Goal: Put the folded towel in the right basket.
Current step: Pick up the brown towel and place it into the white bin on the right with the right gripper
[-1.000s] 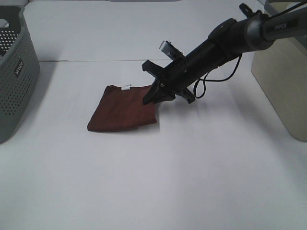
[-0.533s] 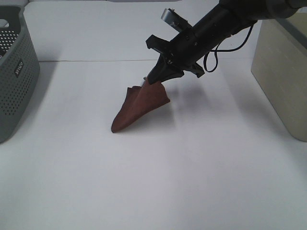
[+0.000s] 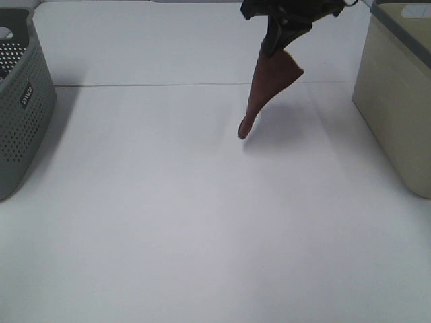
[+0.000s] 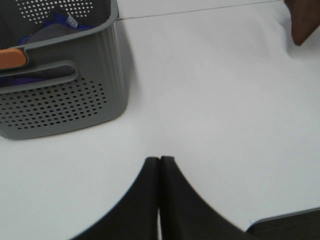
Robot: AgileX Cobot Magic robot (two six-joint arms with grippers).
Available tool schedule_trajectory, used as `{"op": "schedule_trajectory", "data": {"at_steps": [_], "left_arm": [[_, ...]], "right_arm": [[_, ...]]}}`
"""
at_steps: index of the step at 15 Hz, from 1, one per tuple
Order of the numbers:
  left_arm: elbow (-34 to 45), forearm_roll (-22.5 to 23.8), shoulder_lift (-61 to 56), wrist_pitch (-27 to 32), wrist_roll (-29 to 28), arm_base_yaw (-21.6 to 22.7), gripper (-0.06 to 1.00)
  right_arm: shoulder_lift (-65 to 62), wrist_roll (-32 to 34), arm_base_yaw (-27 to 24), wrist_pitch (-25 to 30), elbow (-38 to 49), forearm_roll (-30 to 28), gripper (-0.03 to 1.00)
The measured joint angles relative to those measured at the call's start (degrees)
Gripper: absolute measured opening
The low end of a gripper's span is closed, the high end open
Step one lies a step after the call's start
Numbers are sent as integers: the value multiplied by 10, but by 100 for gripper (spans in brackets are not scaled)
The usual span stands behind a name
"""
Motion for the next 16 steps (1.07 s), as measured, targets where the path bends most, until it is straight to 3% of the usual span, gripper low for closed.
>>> {"op": "schedule_trajectory", "data": {"at_steps": [5,8,9,16], "left_arm": [[0,0,0,0,0,0,0],[0,0,0,0,0,0,0],[0,0,0,0,0,0,0],[0,0,0,0,0,0,0]], "right_arm": [[-17,1,-4,2,-54,-108,3],[-44,-22,-47,2,-55,-116,3],[-61,-49,-97,2,-55,-90,3],[-102,-120,-258,3,-55,56,3]]}}
